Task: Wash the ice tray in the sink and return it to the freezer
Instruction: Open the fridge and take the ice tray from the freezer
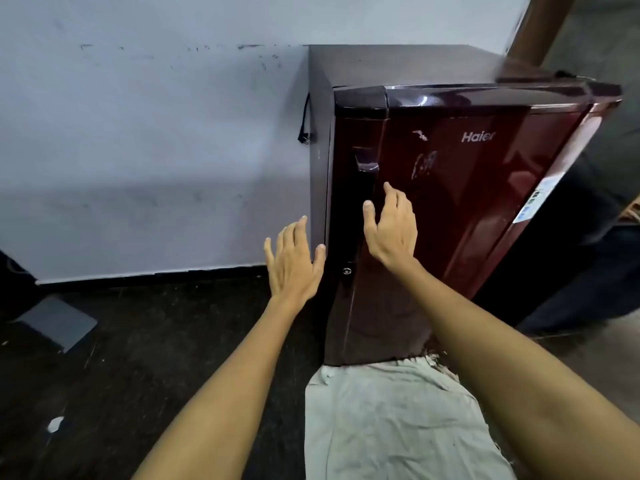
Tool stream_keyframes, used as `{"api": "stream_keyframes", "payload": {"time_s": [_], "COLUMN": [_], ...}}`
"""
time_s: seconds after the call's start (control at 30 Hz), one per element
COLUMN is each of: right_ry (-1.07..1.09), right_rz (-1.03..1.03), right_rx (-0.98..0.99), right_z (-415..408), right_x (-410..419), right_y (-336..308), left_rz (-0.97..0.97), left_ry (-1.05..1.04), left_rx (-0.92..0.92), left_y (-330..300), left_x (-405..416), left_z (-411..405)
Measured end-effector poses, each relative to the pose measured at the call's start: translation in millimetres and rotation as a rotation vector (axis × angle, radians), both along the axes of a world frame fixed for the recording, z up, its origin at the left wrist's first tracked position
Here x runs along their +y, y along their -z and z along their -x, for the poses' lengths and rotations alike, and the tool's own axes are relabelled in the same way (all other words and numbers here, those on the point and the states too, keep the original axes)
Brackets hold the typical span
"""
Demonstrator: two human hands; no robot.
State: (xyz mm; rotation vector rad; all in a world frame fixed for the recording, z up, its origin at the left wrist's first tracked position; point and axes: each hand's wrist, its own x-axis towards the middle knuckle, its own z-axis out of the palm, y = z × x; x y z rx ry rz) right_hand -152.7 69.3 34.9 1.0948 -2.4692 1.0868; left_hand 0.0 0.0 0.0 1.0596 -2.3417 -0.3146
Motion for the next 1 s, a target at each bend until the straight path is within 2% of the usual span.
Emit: {"api": "stream_keyframes", "payload": {"time_s": [0.33,0.47,0.6,0.73,1.0], "right_ry": [-0.208,-0.278,-0.339,-0.378,-0.397], "right_rz": [0.123,0.128,0.119,0.065,-0.039], "right_rx": [-0.291,-0.366,-0.395,-0.41,-0.414], "right_z": [40.7,48.6,57.8,65.4,68.0], "right_x": [-33.1,-32.7,-30.7,-30.9,-28.0], "right_y": [0.9,2.5,-1.5,-6.4,-14.0], "left_rz": [-0.226,-0.49,-0.653,-0.705,-0.686], "left_ry": [0.103,0.196,0.217,0.184,0.15], "left_rx": [0.043,0.148,0.276,0.327,0.278], "left_y": [-11.0,-1.2,6.8,11.7,13.8], "left_x": [-18.9,-21.3,-21.2,-25.6,-30.5], "left_z": [88.0,108.1,118.0,120.0,123.0]}}
